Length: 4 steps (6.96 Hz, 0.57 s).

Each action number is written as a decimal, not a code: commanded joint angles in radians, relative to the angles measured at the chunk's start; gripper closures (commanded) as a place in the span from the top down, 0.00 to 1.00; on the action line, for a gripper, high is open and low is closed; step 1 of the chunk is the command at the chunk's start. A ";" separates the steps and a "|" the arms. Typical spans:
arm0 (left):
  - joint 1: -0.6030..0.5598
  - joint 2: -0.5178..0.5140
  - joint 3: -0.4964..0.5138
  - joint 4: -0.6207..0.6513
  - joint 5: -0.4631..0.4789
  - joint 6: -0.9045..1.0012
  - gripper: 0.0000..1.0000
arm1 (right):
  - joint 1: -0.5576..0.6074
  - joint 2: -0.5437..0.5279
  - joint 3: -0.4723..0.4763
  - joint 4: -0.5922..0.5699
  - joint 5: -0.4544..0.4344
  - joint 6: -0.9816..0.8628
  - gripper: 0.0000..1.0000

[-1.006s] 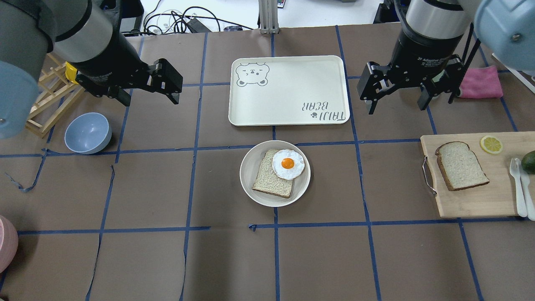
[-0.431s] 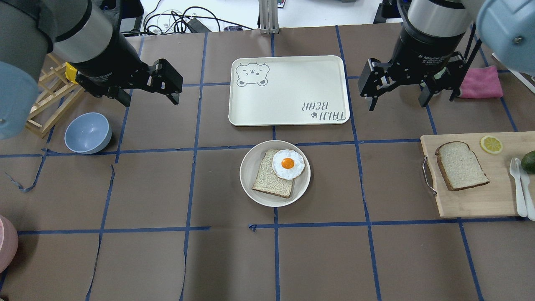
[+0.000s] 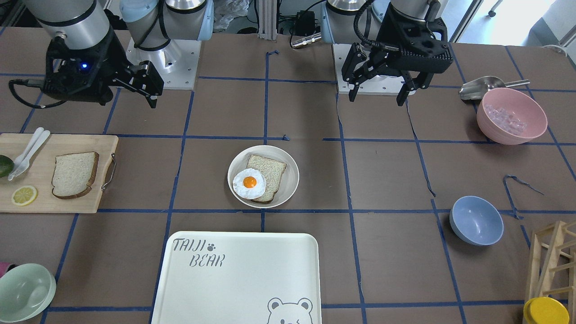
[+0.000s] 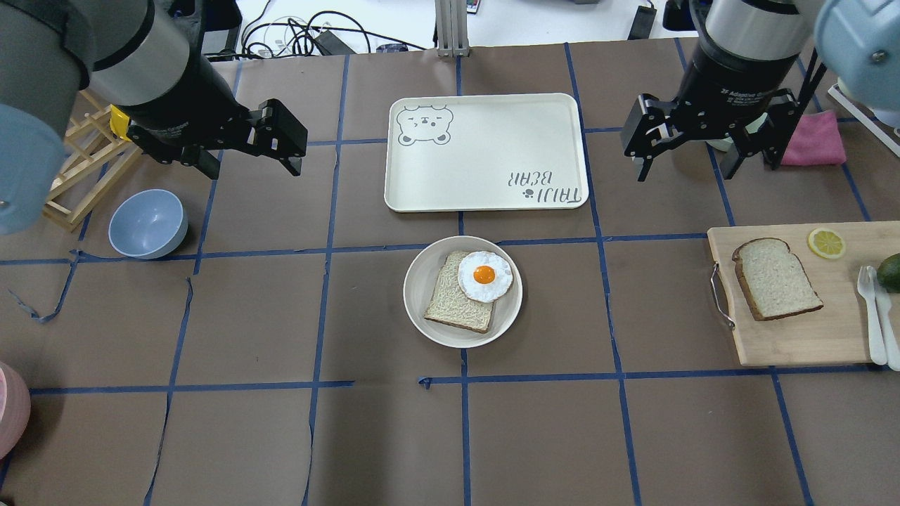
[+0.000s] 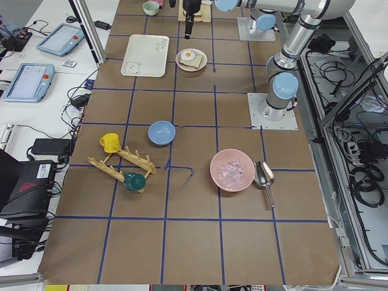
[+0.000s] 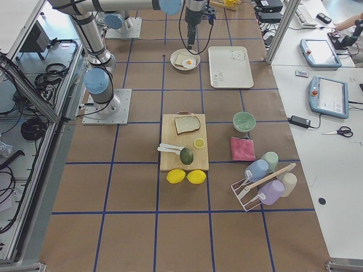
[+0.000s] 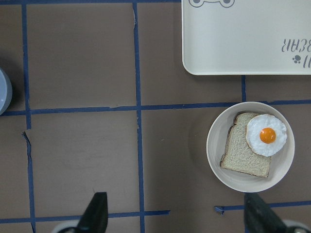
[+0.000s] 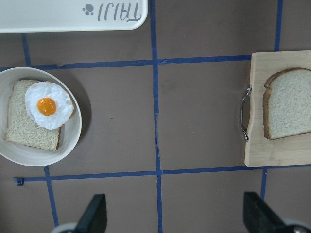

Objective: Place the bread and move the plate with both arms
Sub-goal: 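Move the right gripper over the bread slice on the wooden board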

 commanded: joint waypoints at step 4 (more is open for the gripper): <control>0.000 0.000 0.000 0.000 0.000 -0.001 1.00 | -0.199 0.132 0.093 -0.168 -0.049 -0.044 0.78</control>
